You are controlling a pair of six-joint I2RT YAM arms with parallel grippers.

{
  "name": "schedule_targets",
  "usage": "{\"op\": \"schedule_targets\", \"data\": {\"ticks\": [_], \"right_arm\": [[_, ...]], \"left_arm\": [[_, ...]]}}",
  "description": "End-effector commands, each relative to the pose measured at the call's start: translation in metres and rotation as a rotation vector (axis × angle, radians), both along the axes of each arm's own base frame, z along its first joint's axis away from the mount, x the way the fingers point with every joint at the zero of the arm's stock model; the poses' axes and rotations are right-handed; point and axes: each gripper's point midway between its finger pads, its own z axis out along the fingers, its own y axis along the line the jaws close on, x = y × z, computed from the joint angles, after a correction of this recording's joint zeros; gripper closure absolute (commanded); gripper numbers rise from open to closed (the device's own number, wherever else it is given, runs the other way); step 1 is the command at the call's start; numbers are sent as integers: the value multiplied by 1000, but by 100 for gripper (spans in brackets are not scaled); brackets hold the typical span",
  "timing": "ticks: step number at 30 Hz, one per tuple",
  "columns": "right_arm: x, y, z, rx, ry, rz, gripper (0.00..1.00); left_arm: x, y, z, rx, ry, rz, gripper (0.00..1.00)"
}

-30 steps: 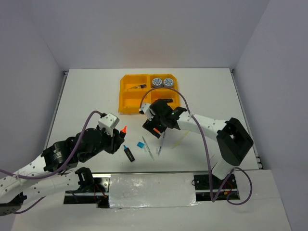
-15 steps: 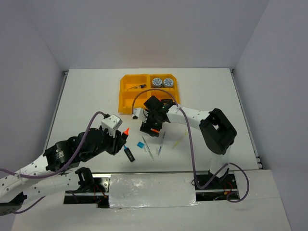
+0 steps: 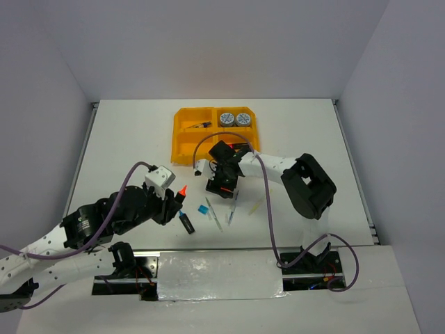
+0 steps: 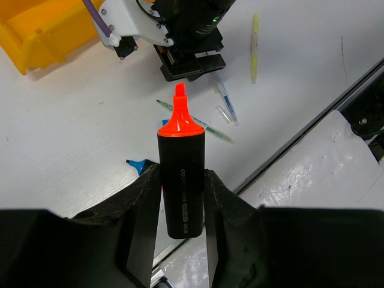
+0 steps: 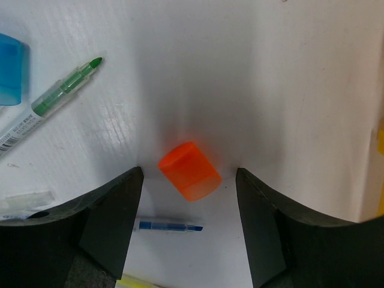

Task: Sort the stationery into containers
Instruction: Pick up the pen cap from the center of the board.

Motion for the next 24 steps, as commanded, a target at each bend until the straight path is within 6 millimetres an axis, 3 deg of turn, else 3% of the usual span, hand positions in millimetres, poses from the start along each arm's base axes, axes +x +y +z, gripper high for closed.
{"op": "schedule_targets", "data": {"ticks": [1,9,13,15,20,24], "right_arm": [[6,4,3,12,-9,9,30],[7,10,-2,23,-13,0,41],[11,13,-4,30,-17,-25,61],[16,14,-4,31,-21,-68,66],[29,14,4,80,-22,-224,69],[25,17,3,142,24,-396,69]], "left_arm": [[1,-8,10,-31,-37,-33,100],[0,-8,10,-32,-34,-35,100],[0,-9,10,-34,-35,-40,100],[0,-9,9,-29,-32,-39,100],[1,-9,9,-26,-31,-35,100],[1,-8,9,-27,-33,-33,100]]}}
